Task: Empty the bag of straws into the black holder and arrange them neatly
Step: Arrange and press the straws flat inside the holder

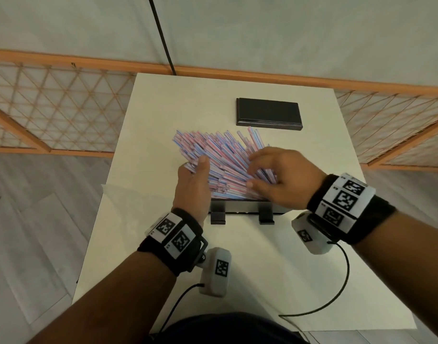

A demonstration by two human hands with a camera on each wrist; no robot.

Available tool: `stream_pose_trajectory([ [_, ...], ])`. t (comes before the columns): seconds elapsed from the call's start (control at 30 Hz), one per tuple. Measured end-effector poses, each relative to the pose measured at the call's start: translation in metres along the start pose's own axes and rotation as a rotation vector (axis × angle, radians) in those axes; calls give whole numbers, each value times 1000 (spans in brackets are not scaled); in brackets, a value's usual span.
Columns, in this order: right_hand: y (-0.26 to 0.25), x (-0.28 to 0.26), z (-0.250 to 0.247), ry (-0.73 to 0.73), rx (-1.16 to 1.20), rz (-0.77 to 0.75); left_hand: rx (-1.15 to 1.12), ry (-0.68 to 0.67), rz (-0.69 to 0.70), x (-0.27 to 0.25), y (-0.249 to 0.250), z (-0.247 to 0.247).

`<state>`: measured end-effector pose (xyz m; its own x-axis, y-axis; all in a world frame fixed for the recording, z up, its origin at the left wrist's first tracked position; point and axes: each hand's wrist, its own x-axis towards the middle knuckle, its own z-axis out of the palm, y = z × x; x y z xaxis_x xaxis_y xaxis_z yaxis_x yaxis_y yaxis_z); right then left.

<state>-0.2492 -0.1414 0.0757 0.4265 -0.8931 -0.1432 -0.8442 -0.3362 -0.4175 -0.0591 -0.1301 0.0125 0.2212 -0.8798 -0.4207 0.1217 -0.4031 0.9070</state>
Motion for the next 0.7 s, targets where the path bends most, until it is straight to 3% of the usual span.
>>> stream_pose_trajectory([
  [0.07, 10, 0, -3, 92, -3, 180, 14, 0, -16, 2, 2, 1],
  [0.17, 28, 5, 0, -4, -106, 451, 31, 9, -27, 4, 1, 1],
  [0.23, 34, 9, 7, -77, -62, 529, 38, 10, -22, 6, -2, 1],
  [0.4, 23, 16, 24, -65, 46, 414, 61, -2, -25, 6, -5, 3],
  [0.5, 23, 19, 26, -32, 49, 487, 89, -15, -3, 4, -5, 1],
  [0.6, 29, 24, 28, -115, 46, 571, 59, -19, -16, 2, -3, 0],
  [0.7, 21, 26, 33, -139, 115, 487, 29, -51, -23, -1, -1, 3],
])
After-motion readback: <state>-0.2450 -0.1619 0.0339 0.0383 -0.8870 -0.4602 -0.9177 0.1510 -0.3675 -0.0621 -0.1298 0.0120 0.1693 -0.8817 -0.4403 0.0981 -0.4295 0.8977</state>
